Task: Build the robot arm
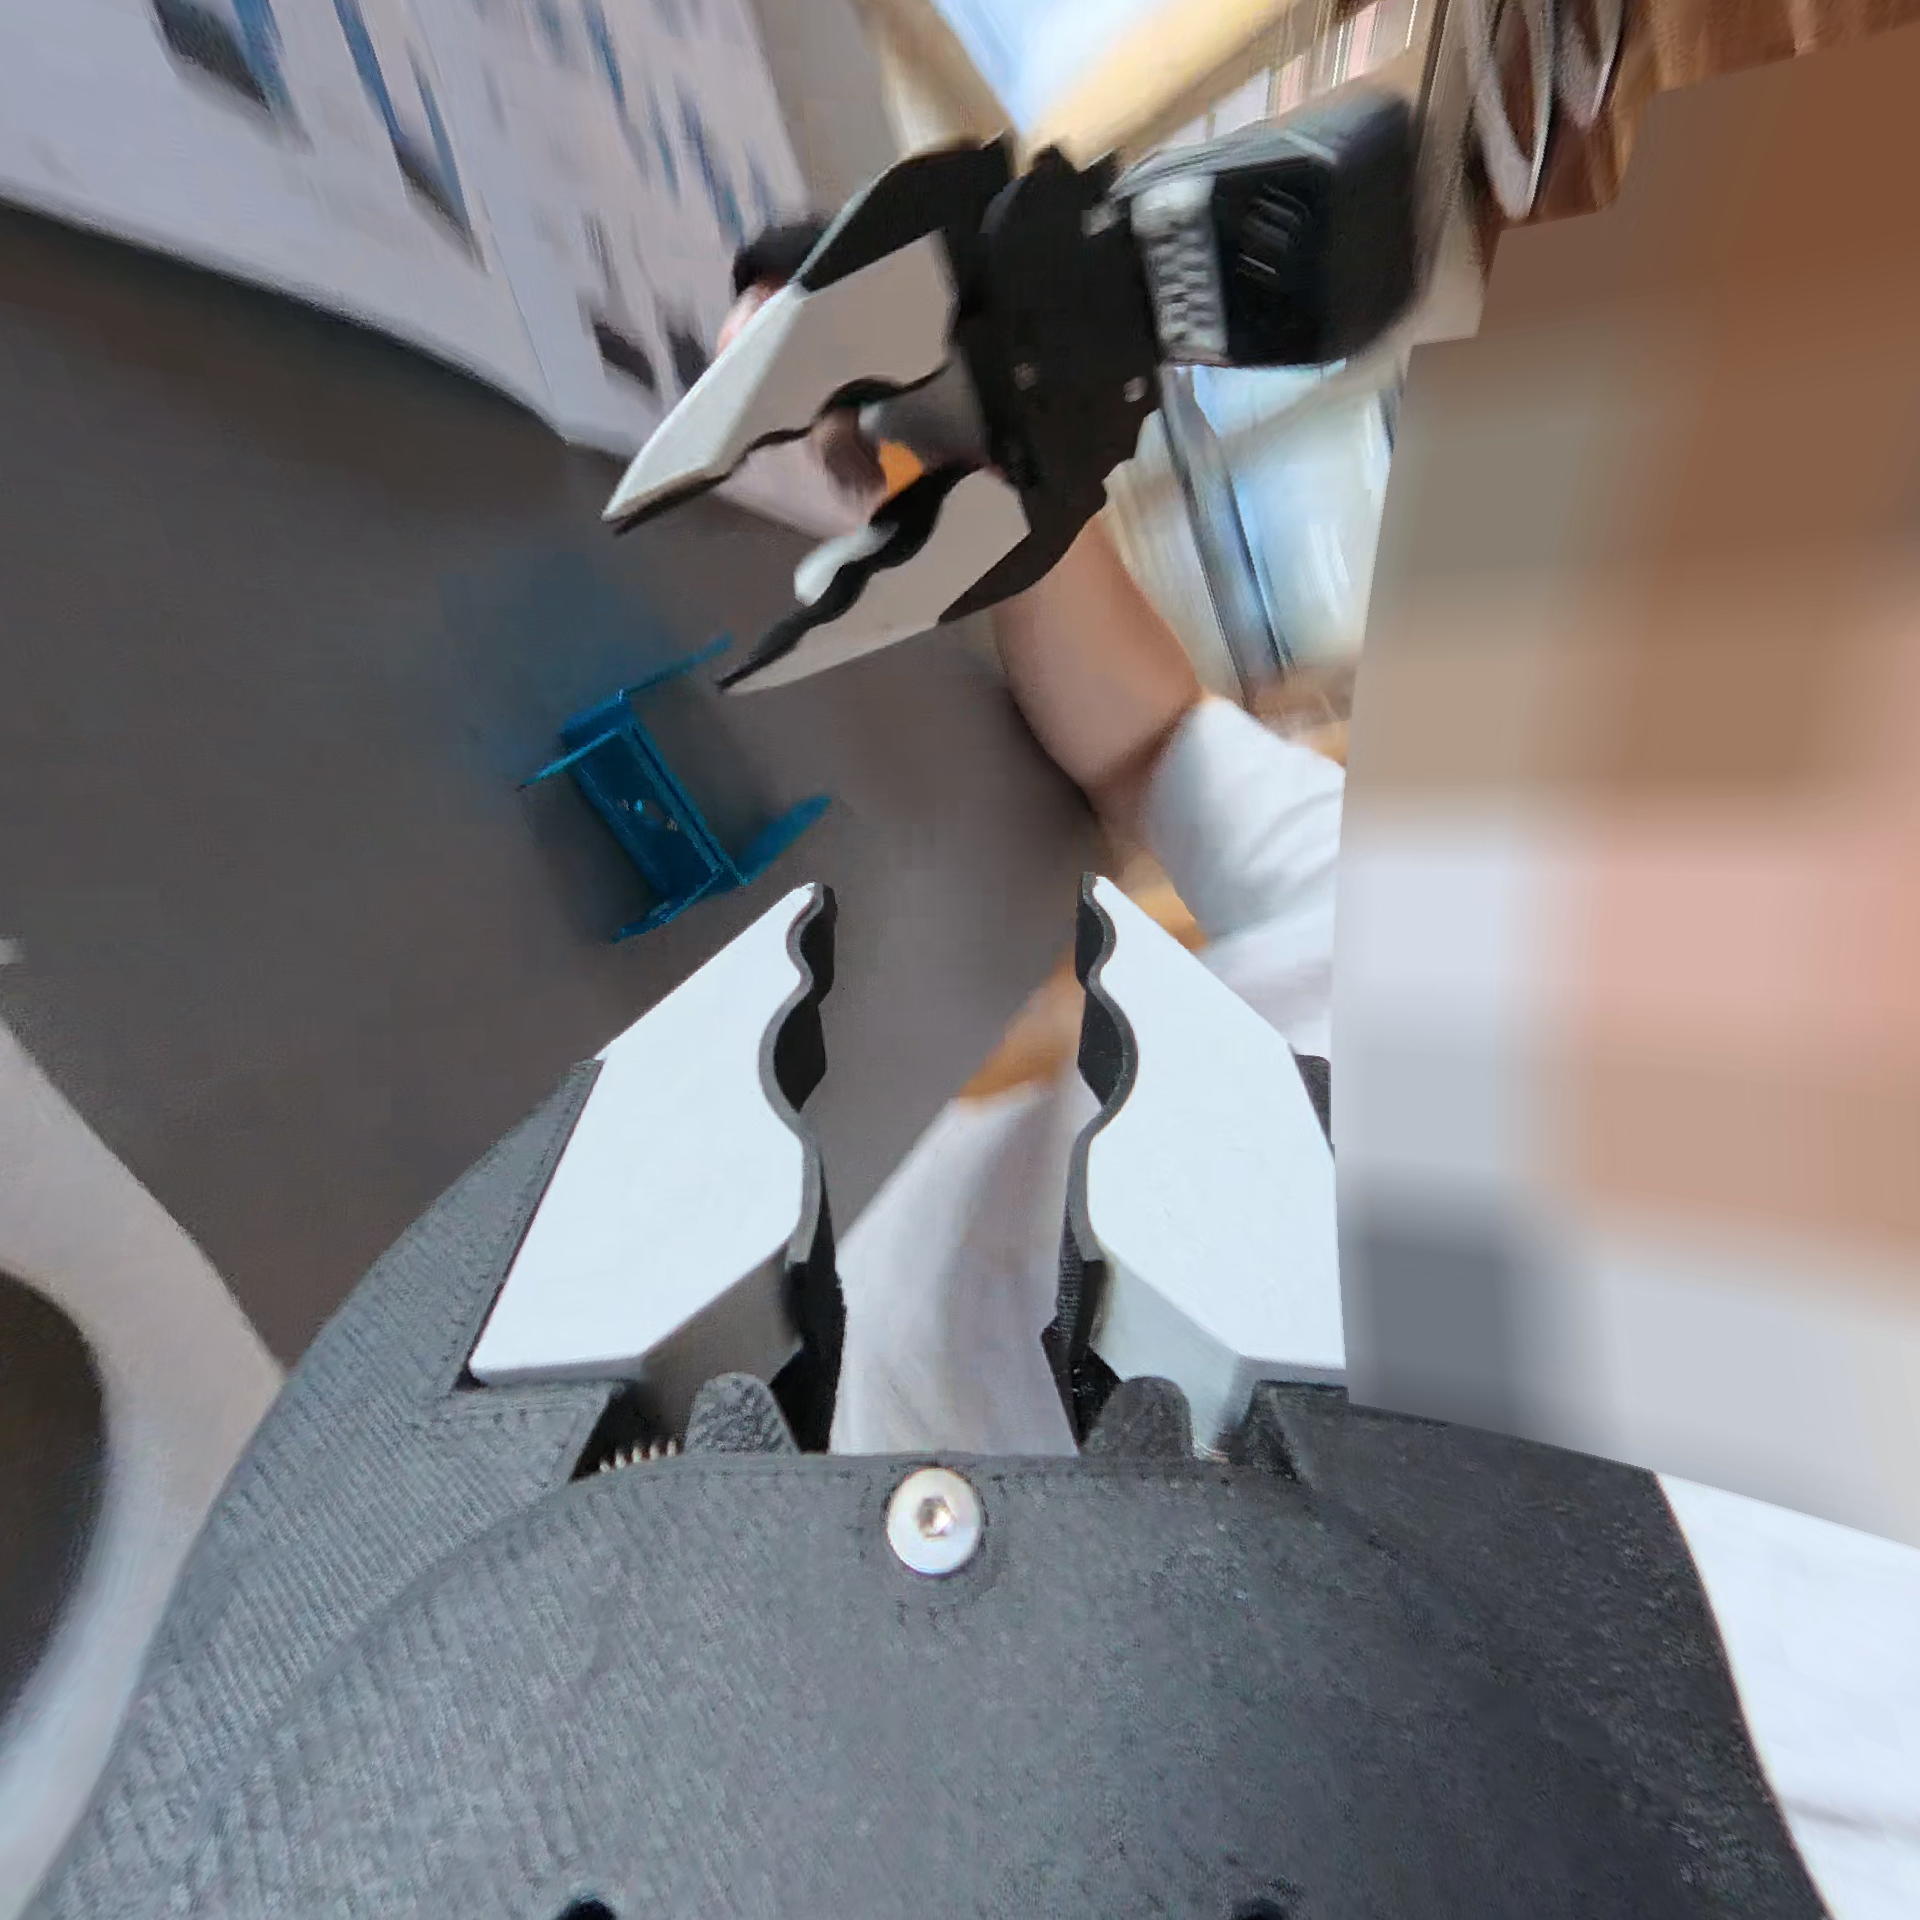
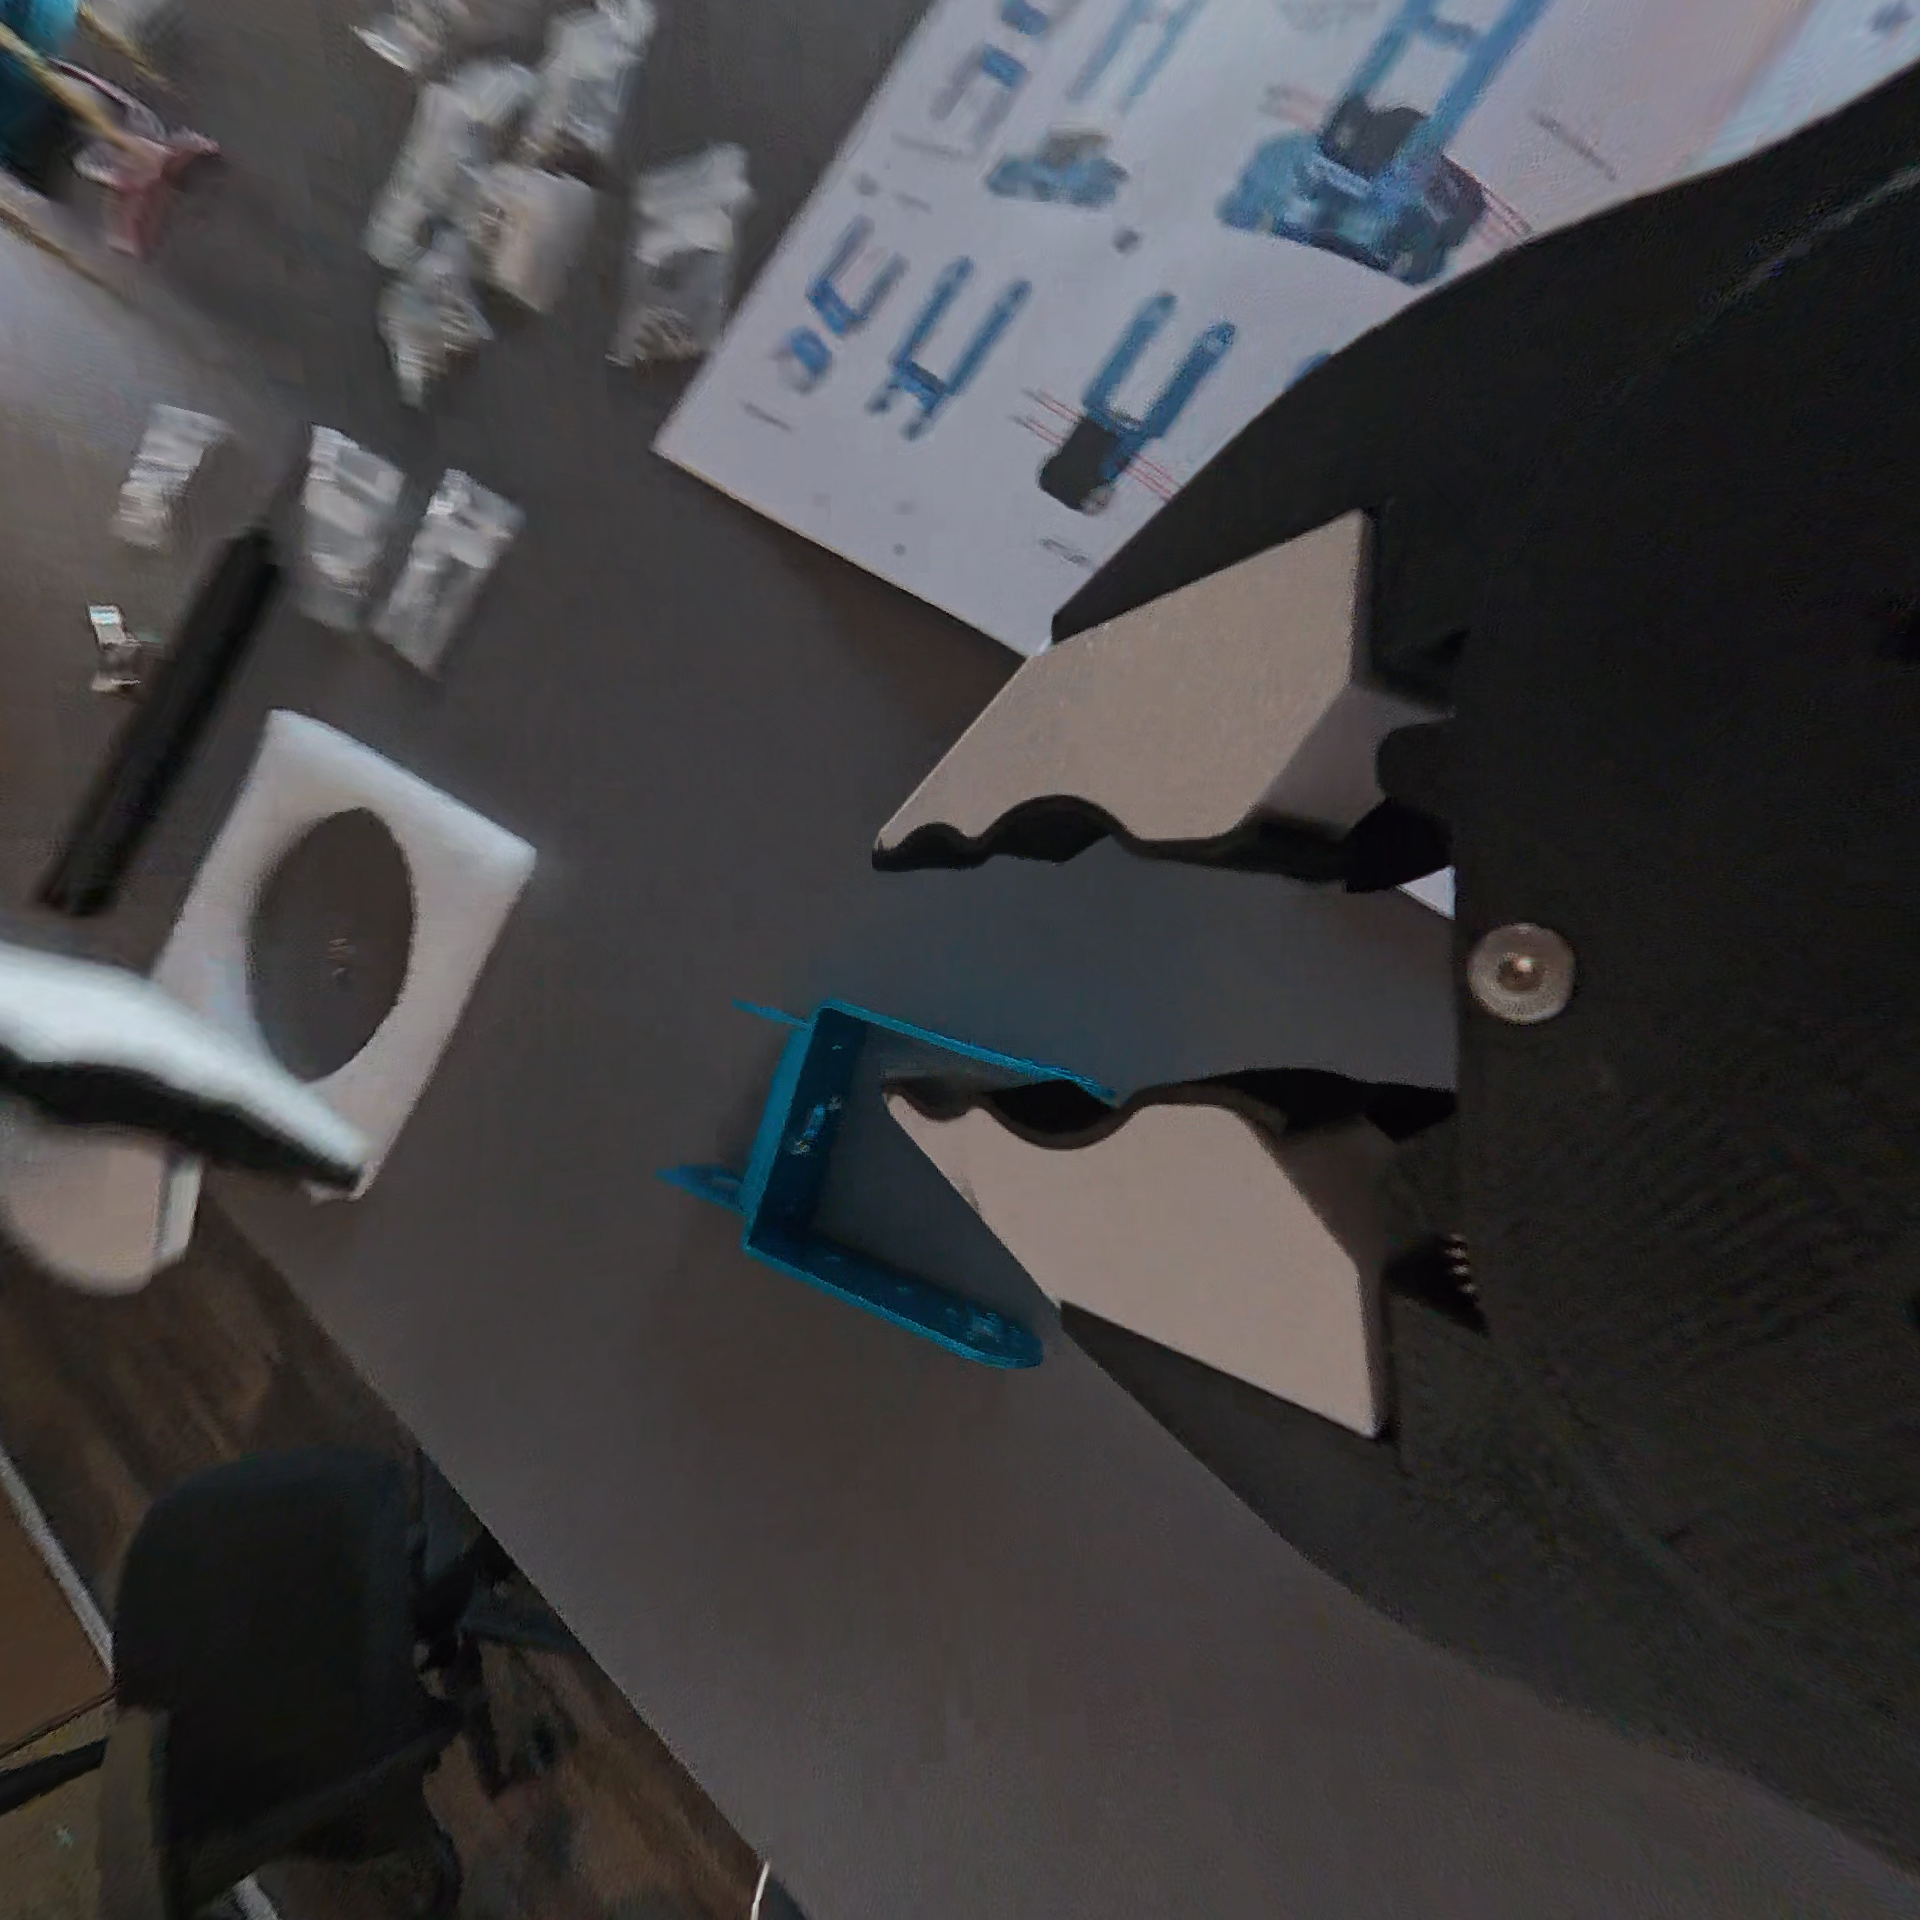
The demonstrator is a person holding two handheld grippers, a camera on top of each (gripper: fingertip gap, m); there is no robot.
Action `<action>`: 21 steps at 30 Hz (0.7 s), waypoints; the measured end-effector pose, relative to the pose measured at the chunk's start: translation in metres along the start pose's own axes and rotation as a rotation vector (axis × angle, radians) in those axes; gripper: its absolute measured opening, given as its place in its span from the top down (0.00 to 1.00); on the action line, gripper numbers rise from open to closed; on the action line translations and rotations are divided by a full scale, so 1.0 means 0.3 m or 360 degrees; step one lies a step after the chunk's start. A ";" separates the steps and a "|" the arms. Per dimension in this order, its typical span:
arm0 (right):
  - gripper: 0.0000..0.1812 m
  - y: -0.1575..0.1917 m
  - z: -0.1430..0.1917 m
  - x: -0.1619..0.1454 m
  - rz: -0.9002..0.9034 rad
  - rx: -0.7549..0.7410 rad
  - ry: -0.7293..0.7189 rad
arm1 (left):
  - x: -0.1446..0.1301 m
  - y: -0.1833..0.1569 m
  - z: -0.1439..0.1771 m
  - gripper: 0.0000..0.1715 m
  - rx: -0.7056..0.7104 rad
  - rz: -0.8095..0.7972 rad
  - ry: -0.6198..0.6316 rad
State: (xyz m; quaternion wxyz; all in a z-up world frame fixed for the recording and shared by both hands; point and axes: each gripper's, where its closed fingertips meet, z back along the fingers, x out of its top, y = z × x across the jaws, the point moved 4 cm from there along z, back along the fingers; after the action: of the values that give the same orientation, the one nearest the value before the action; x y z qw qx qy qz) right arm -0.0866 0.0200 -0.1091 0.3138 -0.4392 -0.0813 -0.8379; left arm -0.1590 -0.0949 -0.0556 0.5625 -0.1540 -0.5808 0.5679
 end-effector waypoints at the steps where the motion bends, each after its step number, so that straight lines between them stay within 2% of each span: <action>1: 0.78 -0.008 -0.001 -0.010 -0.0101 0.0014 0.0047 | -0.030 -0.015 0.006 0.73 0.0045 -0.0072 -0.0134; 4: 0.79 -0.007 0.006 -0.009 -0.0220 0.0079 0.0081 | -0.128 -0.042 0.030 0.73 0.0222 -0.0171 -0.0466; 7: 0.79 0.013 0.015 0.002 -0.0283 0.0138 0.0091 | -0.199 -0.046 0.082 0.73 0.0402 -0.0188 -0.0660; 10: 0.80 0.014 0.016 -0.013 -0.0288 0.0053 0.0165 | -0.265 -0.052 0.146 0.75 0.0529 -0.0148 -0.0597; 13: 0.81 0.023 0.003 -0.045 -0.0234 -0.0020 0.0222 | -0.317 -0.032 0.237 0.74 0.0754 -0.0140 -0.0512; 15: 0.81 0.025 -0.011 -0.063 -0.0299 -0.0046 0.0234 | -0.334 -0.007 0.295 0.75 0.0845 -0.0164 -0.0507; 18: 0.89 0.012 -0.027 -0.077 -0.0389 -0.0153 0.0276 | -0.334 0.034 0.352 0.75 0.0718 -0.0165 -0.0509; 20: 0.98 0.012 -0.034 -0.070 -0.0465 -0.0242 0.0283 | -0.328 0.084 0.389 0.75 0.0635 -0.0148 -0.0448; 21: 0.97 0.012 -0.038 -0.066 -0.0520 -0.0307 0.0289 | -0.326 0.111 0.408 0.75 0.0610 -0.0138 -0.0399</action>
State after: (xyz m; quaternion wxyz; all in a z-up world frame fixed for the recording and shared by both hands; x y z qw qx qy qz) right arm -0.0839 0.0214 -0.1322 0.1362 -0.3709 -0.0422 -0.9177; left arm -0.2444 -0.2240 -0.0962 0.5288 0.0525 -0.5339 0.6577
